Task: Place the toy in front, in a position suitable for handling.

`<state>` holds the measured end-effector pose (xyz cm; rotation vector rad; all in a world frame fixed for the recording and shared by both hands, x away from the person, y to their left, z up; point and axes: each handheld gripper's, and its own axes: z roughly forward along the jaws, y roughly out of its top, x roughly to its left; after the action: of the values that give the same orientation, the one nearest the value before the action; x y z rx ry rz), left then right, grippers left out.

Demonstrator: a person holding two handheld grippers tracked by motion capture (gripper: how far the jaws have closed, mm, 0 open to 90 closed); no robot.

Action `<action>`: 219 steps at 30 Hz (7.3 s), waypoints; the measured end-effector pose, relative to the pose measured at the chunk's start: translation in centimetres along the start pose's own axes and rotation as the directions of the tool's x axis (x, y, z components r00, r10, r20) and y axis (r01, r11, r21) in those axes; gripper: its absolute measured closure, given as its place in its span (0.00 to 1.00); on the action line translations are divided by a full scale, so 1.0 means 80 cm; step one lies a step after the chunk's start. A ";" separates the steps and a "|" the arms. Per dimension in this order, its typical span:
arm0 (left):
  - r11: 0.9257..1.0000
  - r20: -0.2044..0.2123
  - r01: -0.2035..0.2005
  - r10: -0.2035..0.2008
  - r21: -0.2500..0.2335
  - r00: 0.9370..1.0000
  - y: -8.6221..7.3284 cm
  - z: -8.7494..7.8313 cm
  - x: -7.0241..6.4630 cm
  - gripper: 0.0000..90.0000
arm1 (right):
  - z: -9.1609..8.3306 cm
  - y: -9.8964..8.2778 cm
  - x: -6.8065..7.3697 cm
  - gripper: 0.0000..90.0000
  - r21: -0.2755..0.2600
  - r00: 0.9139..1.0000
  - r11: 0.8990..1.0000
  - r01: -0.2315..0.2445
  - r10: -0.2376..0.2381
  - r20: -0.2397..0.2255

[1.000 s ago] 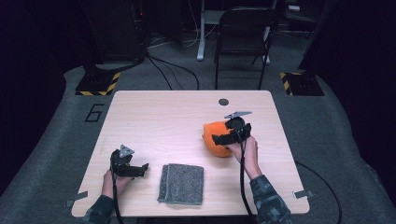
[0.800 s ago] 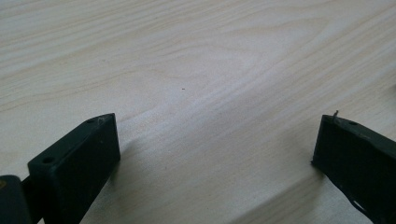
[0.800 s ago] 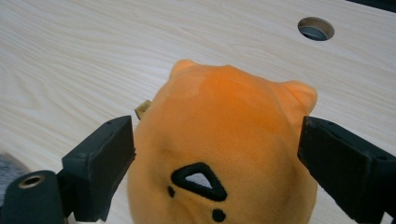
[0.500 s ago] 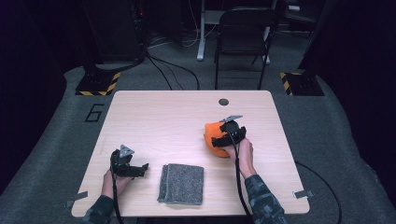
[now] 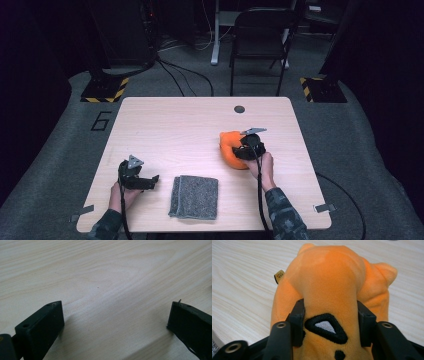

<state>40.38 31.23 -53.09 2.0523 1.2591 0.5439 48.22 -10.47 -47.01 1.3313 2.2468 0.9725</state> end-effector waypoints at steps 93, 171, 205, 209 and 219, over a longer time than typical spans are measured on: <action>1.000 -0.003 -0.002 0.002 -0.007 1.000 0.000 0.000 0.000 0.01 | 0.013 -0.002 -0.014 0.41 0.059 0.987 0.991 -0.122 0.128 -0.094; 1.000 -0.003 -0.002 0.002 -0.006 1.000 0.000 0.000 0.000 0.01 | -0.023 0.059 -0.045 0.04 -0.160 0.849 0.944 0.288 -0.328 -0.413; 0.998 0.077 0.003 0.003 -0.070 0.997 0.020 -0.049 -0.024 0.00 | -0.173 -0.153 -0.090 0.00 -0.071 0.997 0.995 -0.064 0.061 -0.041; 0.992 0.140 -0.045 0.061 -0.118 0.988 0.034 -0.064 -0.064 0.00 | -0.176 -0.149 -0.084 0.00 -0.078 0.999 0.996 -0.043 0.043 -0.013; 0.987 0.230 -0.153 0.162 -0.057 0.960 0.049 -0.031 -0.164 0.01 | -0.163 -0.151 -0.082 0.00 -0.032 1.000 0.999 -0.022 0.021 -0.013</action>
<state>35.32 19.06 -48.70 2.1255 0.9467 0.3807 36.08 -24.99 -46.75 1.3418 2.2210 1.0229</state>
